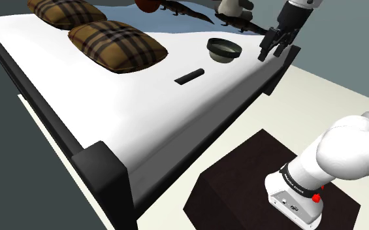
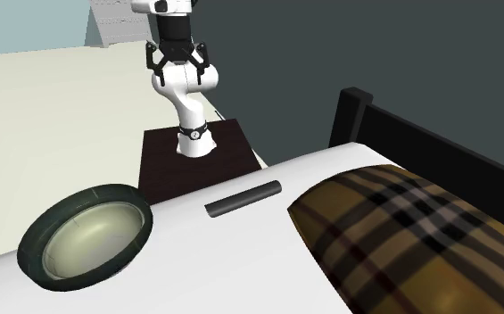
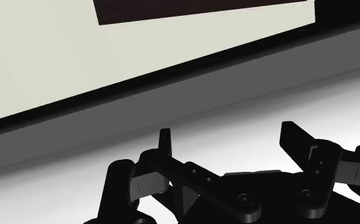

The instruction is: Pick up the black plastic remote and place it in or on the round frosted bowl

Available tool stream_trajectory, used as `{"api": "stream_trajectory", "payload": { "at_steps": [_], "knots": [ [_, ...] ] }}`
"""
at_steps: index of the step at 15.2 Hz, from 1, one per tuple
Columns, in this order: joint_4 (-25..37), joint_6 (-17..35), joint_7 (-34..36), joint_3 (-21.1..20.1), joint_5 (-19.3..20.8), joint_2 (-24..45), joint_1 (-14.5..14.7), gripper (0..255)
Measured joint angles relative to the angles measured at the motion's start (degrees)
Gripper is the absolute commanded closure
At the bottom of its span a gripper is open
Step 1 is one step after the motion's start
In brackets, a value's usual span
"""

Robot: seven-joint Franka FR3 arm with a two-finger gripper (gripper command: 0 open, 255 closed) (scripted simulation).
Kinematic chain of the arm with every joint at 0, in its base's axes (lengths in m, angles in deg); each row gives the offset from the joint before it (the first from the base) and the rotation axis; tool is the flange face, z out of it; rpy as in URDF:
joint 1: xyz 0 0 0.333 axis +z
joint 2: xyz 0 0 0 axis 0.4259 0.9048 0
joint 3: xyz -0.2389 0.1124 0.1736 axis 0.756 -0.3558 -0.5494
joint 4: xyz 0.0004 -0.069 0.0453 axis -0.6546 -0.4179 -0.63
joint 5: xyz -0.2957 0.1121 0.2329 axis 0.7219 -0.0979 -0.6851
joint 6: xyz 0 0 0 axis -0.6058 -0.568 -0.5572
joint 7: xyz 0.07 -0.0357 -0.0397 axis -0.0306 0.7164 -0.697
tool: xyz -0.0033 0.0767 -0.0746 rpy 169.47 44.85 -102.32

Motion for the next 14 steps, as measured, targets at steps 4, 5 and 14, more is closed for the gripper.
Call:
{"api": "stream_trajectory", "payload": {
  "at_steps": [4,5,14],
  "knots": [
    [-0.96,3.19,7.43,-3.56,-1.36,2.1,-0.97,0],
    [-1.3,4.38,10.78,-4.99,-1.81,2.87,-1.5,0],
    [3.81,15.39,44.51,-19.25,-2.3,19.25,-7.52,0]
  ]
}}
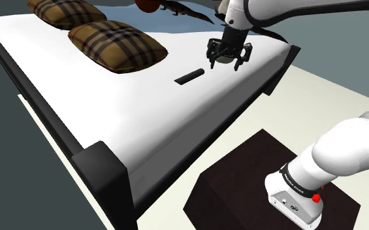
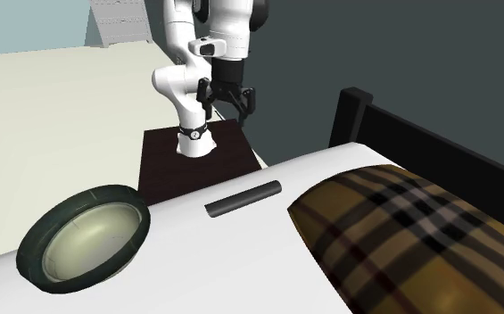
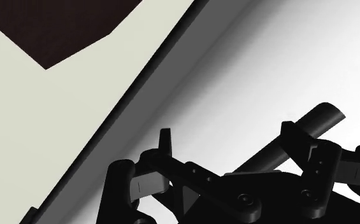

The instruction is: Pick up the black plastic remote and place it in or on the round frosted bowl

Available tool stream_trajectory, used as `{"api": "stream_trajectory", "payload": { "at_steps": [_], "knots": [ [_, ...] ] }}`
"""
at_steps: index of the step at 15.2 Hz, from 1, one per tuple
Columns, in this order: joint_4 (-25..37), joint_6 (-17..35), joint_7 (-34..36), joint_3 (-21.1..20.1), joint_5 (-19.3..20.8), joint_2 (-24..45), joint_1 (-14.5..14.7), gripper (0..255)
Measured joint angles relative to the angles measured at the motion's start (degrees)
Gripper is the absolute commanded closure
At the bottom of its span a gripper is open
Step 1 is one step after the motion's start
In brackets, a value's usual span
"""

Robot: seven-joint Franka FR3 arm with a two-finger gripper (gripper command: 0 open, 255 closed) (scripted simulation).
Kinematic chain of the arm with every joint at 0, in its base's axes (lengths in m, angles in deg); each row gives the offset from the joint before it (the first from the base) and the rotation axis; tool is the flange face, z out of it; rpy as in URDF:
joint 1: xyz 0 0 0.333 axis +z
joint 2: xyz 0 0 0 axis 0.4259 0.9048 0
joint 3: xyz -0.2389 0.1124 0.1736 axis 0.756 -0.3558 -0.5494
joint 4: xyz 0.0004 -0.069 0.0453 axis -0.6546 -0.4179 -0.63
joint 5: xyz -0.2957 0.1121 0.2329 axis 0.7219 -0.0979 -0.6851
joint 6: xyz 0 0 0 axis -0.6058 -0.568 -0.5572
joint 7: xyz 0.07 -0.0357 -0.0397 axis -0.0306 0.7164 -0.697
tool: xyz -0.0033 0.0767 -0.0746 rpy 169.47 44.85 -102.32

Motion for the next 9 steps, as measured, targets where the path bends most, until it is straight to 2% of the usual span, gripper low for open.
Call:
{"api": "stream_trajectory", "payload": {
  "at_steps": [5,9],
  "knots": [
    [7.22,2.98,19.2,-5.55,4.66,11.95,-3.74,0],
    [15.33,3.0,35.21,-8.23,10.46,22.87,-4.91,0]
  ]
}}
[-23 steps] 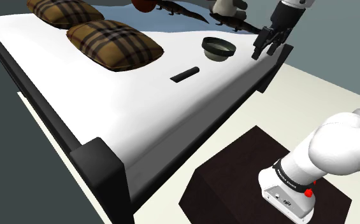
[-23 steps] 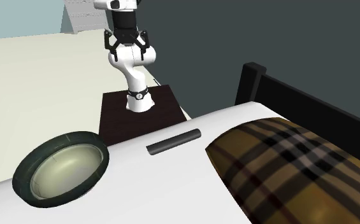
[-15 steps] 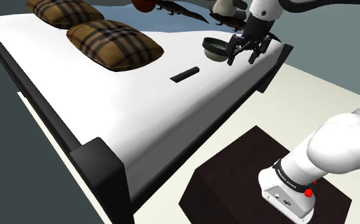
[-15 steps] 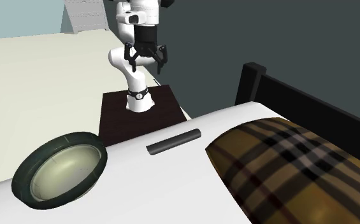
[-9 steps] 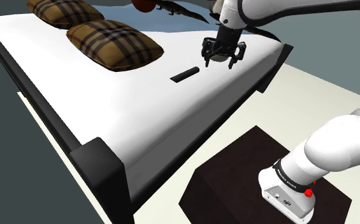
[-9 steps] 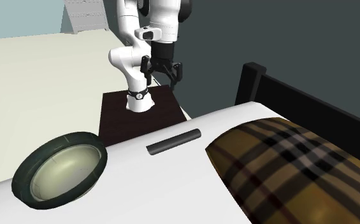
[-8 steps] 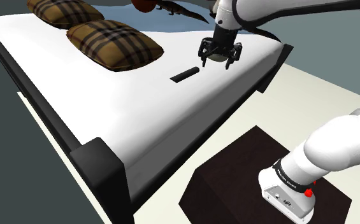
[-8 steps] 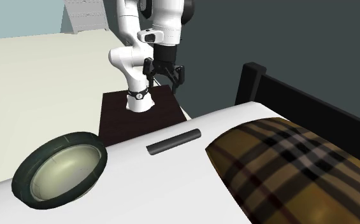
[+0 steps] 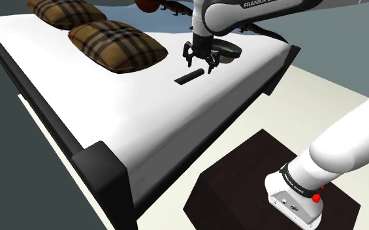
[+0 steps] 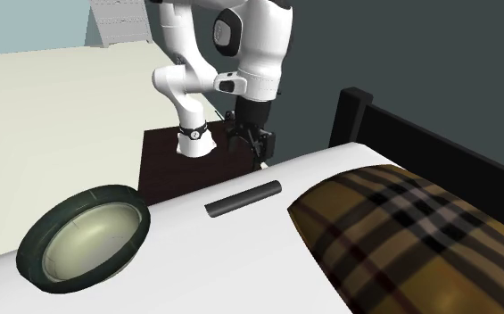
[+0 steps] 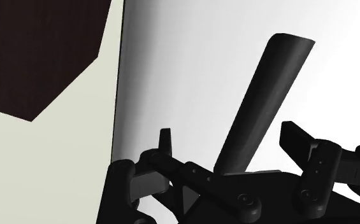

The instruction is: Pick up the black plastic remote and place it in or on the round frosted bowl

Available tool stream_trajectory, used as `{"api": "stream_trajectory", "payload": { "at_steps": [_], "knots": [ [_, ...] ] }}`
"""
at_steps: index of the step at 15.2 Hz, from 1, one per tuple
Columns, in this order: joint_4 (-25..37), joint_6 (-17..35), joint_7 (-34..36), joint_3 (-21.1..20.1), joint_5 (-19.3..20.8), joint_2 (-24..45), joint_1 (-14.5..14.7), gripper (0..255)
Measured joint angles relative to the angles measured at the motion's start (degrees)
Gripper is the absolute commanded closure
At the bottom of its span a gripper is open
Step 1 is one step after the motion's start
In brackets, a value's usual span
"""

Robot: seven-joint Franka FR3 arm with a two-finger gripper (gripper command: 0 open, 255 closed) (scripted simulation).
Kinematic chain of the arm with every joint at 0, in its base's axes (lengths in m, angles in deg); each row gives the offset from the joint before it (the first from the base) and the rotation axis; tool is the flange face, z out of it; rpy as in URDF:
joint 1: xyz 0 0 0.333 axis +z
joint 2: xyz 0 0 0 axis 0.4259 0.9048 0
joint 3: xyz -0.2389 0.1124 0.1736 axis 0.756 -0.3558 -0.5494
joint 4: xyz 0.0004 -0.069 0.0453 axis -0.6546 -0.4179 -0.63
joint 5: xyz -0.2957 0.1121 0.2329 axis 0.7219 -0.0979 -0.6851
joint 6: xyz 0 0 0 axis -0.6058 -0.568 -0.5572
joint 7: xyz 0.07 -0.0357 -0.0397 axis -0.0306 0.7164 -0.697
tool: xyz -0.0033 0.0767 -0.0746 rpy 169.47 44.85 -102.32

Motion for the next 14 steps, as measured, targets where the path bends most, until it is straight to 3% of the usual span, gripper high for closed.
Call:
{"api": "stream_trajectory", "payload": {
  "at_steps": [5,14],
  "knots": [
    [10.16,-1.97,15.49,0.84,6.09,11.52,0.72,0],
    [8.28,2.54,18.3,1.9,8.22,14.72,0.52,0]
  ]
}}
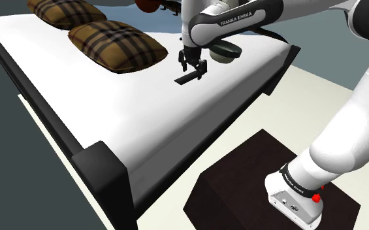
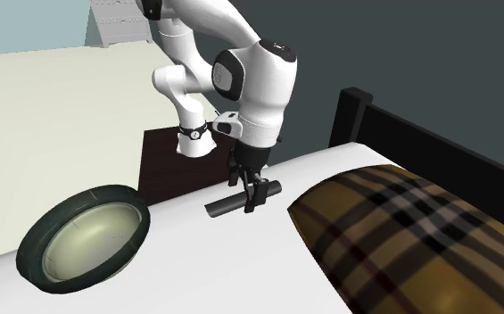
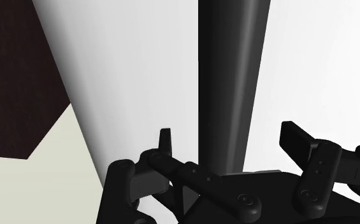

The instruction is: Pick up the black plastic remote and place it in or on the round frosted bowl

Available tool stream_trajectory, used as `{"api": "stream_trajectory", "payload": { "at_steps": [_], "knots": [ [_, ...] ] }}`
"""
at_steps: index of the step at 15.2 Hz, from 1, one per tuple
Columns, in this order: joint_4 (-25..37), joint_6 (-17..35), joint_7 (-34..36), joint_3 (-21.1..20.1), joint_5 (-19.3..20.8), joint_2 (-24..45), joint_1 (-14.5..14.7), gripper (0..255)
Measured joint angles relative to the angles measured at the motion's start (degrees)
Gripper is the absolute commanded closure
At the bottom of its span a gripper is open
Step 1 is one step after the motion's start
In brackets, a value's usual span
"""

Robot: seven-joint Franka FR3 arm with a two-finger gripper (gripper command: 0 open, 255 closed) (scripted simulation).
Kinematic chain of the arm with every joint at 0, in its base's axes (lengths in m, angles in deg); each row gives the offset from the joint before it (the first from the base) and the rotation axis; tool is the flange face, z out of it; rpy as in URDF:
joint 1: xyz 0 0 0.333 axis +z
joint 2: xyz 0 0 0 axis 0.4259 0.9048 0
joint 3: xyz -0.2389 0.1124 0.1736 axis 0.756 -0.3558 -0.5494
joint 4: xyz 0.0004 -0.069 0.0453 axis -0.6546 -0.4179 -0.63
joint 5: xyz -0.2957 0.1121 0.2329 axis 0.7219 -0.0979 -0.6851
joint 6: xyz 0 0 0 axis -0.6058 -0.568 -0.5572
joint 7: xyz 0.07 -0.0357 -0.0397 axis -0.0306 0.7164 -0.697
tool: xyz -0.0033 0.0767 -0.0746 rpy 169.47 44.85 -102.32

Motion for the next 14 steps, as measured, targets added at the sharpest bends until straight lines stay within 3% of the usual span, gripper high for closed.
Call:
{"api": "stream_trajectory", "payload": {
  "at_steps": [5,6,14],
  "knots": [
    [-0.05,0.17,0.06,0.02,0.07,0.1,0.0,0],
    [-0.05,0.17,0.06,0.02,0.07,0.1,0.0,255],
    [0.63,0.23,0.1,-0.04,0.21,0.14,0.11,255]
  ]
}}
